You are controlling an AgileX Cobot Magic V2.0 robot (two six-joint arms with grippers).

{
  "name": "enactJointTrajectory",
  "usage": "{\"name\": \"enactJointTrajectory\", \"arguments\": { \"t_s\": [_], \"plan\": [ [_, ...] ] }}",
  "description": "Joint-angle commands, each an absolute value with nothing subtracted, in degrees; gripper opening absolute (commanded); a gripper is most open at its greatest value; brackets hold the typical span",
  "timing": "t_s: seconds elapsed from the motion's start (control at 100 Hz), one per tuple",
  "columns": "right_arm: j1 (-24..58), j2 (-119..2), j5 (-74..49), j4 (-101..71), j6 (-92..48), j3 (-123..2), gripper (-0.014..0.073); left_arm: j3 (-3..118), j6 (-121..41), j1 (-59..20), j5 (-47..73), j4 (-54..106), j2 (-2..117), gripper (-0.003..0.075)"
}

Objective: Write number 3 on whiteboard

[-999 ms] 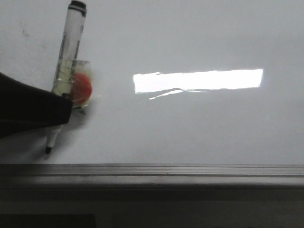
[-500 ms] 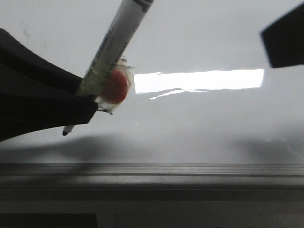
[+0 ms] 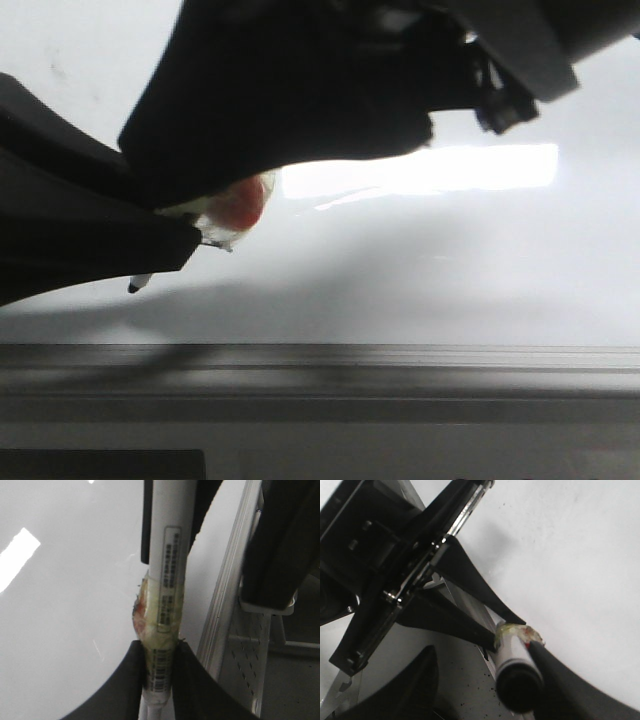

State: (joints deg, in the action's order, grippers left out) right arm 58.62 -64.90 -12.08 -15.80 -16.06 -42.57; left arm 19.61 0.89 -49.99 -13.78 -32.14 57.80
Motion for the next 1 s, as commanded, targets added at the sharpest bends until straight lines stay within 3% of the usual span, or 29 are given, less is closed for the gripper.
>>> {"name": "enactJointTrajectory", "arguments": {
  "t_s": [0.0, 0.13, 0.23, 0.3, 0.43, 0.52, 0.61, 0.78, 0.84, 0.989],
  "plan": [
    [58.8, -64.3, -7.3, -15.3, -16.8, -45.6, 0.0352, 21.4, 0.9, -50.0, -17.1, -32.7, 57.4, -0.0020],
    [58.8, -64.3, -7.3, -15.3, -16.8, -45.8, 0.0350, 21.4, 0.9, -50.0, -17.1, -32.9, 57.4, -0.0020],
    [58.8, -64.3, -7.4, -15.3, -16.8, -45.8, 0.0300, 21.4, 0.9, -50.0, -17.1, -32.9, 57.4, -0.0020],
    [58.8, -64.3, -7.8, -15.3, -16.8, -45.8, 0.0208, 21.4, 0.9, -50.0, -17.1, -32.9, 57.4, -0.0020],
    [58.8, -64.4, -9.7, -15.3, -16.8, -45.8, -0.0066, 21.4, 0.9, -50.0, -17.1, -32.9, 57.4, -0.0020],
    [58.8, -64.4, -10.5, -15.3, -16.7, -45.8, -0.0062, 21.4, 0.9, -50.0, -17.1, -32.4, 57.4, -0.0013],
    [58.8, -64.4, -10.8, -15.3, -16.7, -45.8, -0.0062, 21.4, 0.9, -50.0, -17.1, -31.0, 57.4, 0.0073],
    [58.7, -64.1, -11.0, -15.3, -16.6, -46.1, -0.0066, 21.4, 0.9, -50.0, -16.2, -24.0, 55.0, 0.0386],
    [57.8, -64.0, -12.6, -15.6, -16.6, -47.4, -0.0066, 21.4, 0.9, -50.0, -14.1, -22.7, 52.9, 0.0422],
    [53.3, -64.0, -17.9, -15.6, -16.6, -52.9, -0.0066, 21.4, 0.9, -50.0, -6.5, -21.6, 46.5, 0.0421]
  ]
}}
